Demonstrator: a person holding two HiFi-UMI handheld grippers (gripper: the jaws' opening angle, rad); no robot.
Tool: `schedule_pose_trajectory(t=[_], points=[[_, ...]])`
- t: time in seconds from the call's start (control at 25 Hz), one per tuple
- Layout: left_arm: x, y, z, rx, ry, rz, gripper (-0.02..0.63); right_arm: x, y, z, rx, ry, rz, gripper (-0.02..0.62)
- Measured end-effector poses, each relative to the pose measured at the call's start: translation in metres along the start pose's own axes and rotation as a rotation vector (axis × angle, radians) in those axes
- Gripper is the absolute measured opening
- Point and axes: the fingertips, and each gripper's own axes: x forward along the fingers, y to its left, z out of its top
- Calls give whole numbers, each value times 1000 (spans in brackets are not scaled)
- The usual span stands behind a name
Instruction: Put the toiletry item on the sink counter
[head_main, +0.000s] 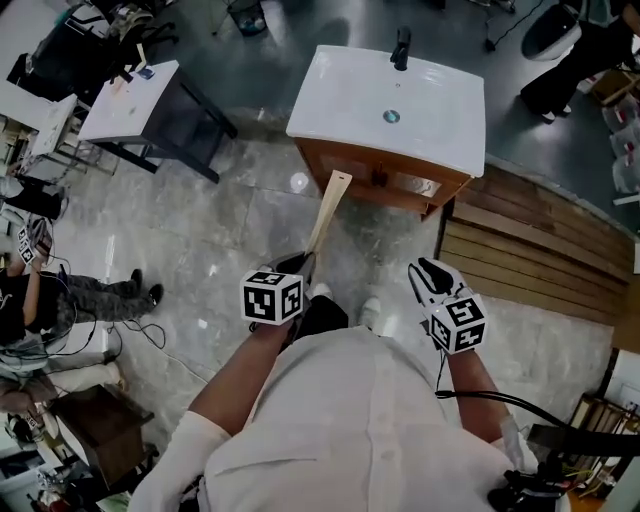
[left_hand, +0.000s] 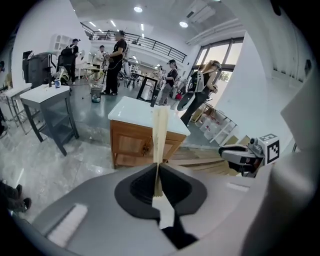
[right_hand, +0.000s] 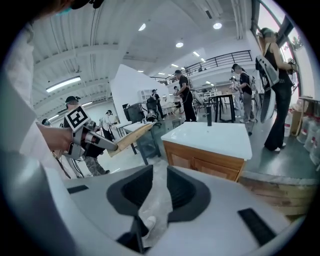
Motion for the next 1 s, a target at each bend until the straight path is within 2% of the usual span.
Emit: schedule_pose_trajectory(t=[0.08, 0.24, 0.4, 0.64, 1.0], points=[[11, 8, 15, 20, 9, 5, 11, 9, -9, 8, 14, -2, 1, 74], [40, 32, 49, 130, 29, 18, 11, 30, -36, 21, 23, 8, -28, 74], [77, 64, 99, 224, 50, -7, 11, 60, -71, 41, 55, 23, -80, 75], [129, 116, 185, 450, 111, -61, 11, 107, -110, 101, 90, 3, -163, 75], [206, 167, 291, 781, 187, -182, 11, 164, -145, 141, 176, -24, -280, 75]])
